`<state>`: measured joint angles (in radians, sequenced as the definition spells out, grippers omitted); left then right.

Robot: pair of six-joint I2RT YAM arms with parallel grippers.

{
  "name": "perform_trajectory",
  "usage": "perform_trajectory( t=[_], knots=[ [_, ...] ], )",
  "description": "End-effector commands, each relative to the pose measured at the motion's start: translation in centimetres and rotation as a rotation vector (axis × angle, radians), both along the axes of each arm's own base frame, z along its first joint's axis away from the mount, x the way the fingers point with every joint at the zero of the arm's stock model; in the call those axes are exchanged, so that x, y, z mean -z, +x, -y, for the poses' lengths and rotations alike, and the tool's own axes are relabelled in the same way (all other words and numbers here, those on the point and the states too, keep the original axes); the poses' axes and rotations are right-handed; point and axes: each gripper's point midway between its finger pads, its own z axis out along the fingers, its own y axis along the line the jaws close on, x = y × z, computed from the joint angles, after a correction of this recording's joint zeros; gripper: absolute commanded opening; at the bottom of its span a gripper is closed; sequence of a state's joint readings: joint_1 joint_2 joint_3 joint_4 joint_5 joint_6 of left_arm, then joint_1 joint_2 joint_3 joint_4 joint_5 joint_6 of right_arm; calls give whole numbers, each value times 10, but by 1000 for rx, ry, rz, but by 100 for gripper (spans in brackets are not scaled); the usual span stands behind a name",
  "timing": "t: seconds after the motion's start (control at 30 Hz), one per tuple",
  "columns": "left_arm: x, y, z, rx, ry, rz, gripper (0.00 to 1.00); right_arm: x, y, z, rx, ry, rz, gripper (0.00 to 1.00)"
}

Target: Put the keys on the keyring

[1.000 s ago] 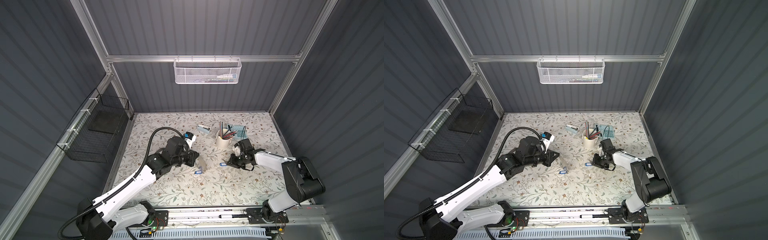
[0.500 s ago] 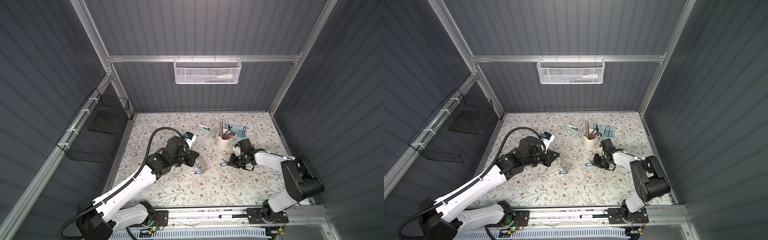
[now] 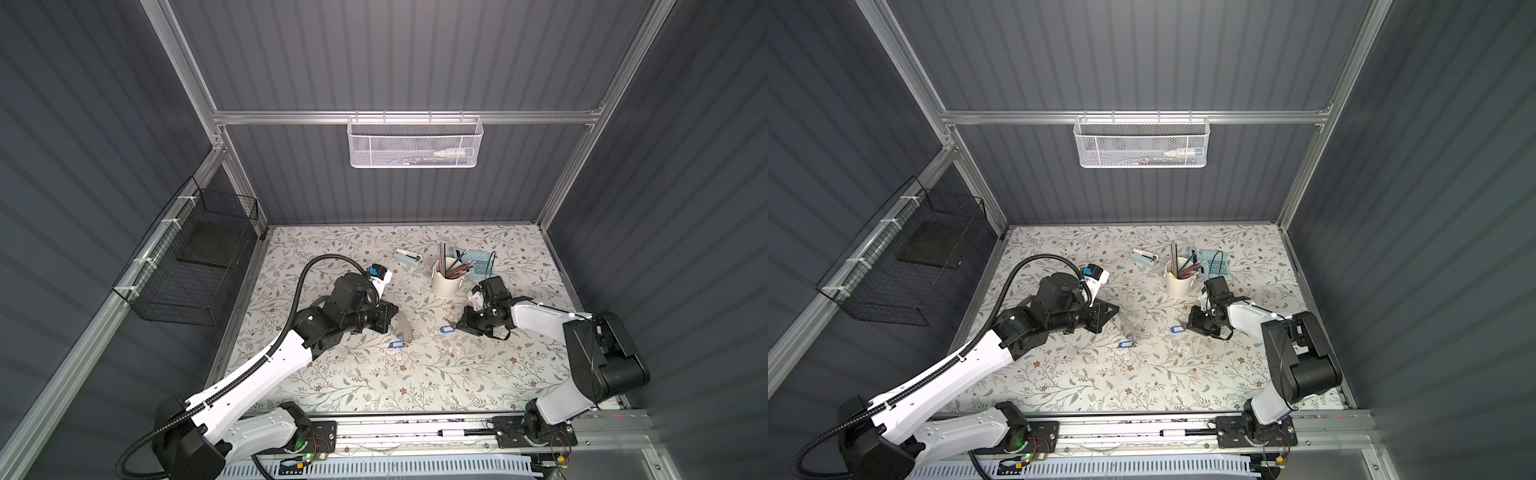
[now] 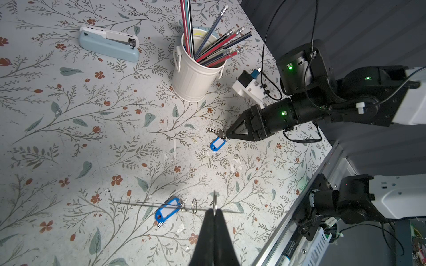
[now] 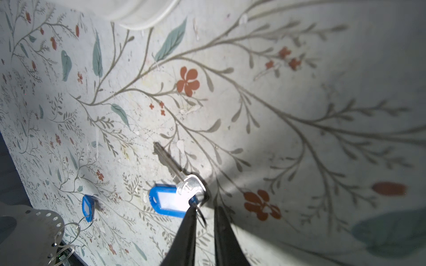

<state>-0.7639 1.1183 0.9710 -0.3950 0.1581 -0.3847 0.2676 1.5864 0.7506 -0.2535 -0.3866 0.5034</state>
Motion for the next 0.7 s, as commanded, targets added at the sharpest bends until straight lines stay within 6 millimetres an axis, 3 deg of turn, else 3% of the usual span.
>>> perform_trajectory(
  t=[0.0,0.43,0.67],
  knots=[
    [-16,2,2,11,-34,46,0,-6,7,-2,-12,8,17,19],
    [-16,3,2,9,-33,45,0,-1,7,-4,-25,13,7,16],
    [-16,3,2,10,-33,46,0,1,5,3,-23,-23,15,23]
  ],
)
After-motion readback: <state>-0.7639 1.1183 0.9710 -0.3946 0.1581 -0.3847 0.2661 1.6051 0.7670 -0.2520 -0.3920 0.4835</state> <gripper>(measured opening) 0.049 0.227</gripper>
